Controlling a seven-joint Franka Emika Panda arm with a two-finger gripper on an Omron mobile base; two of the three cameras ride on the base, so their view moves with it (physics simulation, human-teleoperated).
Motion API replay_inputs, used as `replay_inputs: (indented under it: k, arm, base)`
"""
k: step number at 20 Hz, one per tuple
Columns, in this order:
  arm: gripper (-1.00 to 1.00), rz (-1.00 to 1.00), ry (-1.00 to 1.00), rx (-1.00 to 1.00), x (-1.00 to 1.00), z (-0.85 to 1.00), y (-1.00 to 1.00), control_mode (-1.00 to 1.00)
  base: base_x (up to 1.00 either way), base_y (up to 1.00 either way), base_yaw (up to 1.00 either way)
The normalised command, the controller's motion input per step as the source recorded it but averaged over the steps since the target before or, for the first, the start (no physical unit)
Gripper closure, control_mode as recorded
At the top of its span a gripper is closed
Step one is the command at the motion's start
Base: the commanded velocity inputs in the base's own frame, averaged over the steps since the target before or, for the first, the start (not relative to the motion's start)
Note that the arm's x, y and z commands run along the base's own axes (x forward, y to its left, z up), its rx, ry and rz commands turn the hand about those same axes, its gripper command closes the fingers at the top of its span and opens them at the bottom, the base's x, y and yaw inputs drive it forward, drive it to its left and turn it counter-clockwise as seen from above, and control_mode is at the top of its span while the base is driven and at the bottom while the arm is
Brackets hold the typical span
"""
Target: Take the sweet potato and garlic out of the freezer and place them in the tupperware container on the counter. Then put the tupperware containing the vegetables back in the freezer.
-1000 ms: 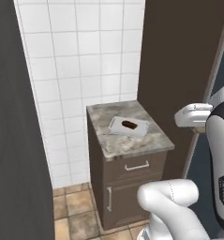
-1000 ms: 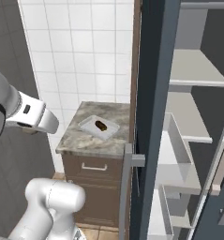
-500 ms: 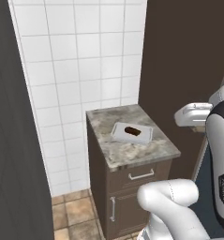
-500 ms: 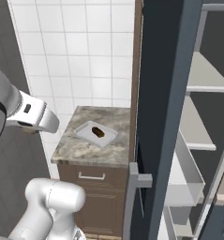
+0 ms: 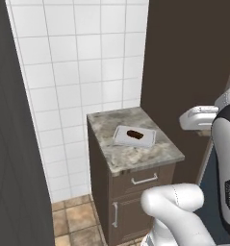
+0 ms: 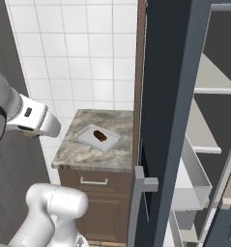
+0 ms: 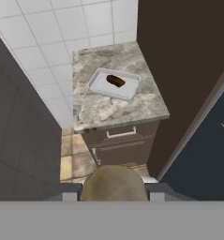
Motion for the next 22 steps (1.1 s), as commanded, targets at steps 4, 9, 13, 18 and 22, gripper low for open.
replay_inputs:
  k: [4, 9, 13, 18, 22]
  arm:
    - [1.00, 0.00, 0.08, -0.02, 0.46, -0.29, 0.20, -1.00]
    - [1.00, 0.00, 0.06, -0.01, 0.71, -0.52, 0.24, -1.00]
    - [1.00, 0.00, 0.00, 0.00, 0.79, -0.56, 0.04, -1.00]
    - [1.00, 0.00, 0.00, 0.00, 0.87, -0.52, 0.00, -1.00]
    - [1.00, 0.00, 0.03, 0.00, 0.80, -0.42, 0.00, -1.00]
  base:
    - [0.10, 0.05, 0.00]
    - [0.00, 0.00, 0.00]
    - [0.00, 0.00, 0.00]
    - [0.00, 0.00, 0.00]
    - [0.00, 0.00, 0.00]
